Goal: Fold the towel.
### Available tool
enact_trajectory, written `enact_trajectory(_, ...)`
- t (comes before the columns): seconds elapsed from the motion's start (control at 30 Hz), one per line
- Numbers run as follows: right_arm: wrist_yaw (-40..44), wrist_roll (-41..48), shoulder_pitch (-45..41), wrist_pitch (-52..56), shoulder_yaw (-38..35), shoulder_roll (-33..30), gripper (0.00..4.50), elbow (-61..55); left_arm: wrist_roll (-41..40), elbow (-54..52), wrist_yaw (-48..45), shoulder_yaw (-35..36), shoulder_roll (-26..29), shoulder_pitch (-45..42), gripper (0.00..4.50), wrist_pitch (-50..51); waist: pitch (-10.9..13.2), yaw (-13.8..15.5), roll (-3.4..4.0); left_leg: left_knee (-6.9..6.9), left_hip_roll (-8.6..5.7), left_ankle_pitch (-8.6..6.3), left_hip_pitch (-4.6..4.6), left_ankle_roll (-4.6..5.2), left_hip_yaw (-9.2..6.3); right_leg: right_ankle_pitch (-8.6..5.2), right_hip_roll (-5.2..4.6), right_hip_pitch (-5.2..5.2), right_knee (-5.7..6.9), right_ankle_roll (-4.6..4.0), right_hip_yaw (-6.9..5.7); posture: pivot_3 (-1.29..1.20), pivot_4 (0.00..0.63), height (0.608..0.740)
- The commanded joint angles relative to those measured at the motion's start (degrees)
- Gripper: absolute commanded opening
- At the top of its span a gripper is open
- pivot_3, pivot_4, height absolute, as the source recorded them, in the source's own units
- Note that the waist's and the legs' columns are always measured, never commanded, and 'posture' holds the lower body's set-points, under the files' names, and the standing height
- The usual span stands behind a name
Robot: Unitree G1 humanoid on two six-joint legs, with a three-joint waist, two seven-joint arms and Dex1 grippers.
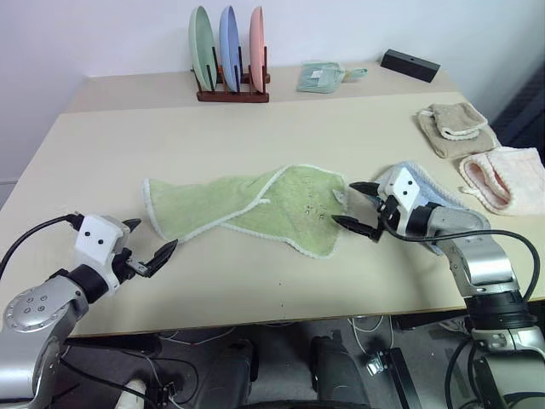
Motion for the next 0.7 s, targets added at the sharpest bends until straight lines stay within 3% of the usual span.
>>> enact_trajectory(0.03, 0.01, 0.83, -1.41, -0.2, -0.72, -0.16, 4.5, -1.78, 0.39, -1.46, 0.52, 0.05, -0.35, 0.16, 4.42, -1.17, 0.0, -0.07, 0.0, 0.0, 0.01, 0.0, 0.0, 0.0, 0.0, 0.0, 0.01, 0.0, 0.0, 0.0, 0.0, 0.0, 0.15, 0.737)
enact_trajectory(0.3, 0.36, 0.67, -2.42, 0.23, -0.05, 0.06, 4.5, -2.36, 1.45, -3.12, 0.67, -1.3, -0.83, 1.94, 4.42, -2.05, 0.0, 0.06, 0.0, 0.01, 0.0, 0.0, 0.0, 0.0, 0.0, 0.0, 0.0, 0.0, 0.0, 0.0, 0.0, 0.0, 0.15, 0.737)
enact_trajectory(0.7, -2.79, 0.99, 0.65, 2.0, 1.75, 3.63, 4.5, -7.86, 11.66, -0.93, -1.46, -9.95, 5.86, -0.09, 4.42, -6.48, 0.0, 0.03, 0.01, -0.01, -0.01, 0.0, 0.0, 0.0, 0.0, 0.0, 0.0, 0.0, 0.0, 0.0, 0.01, 0.0, 0.15, 0.737)
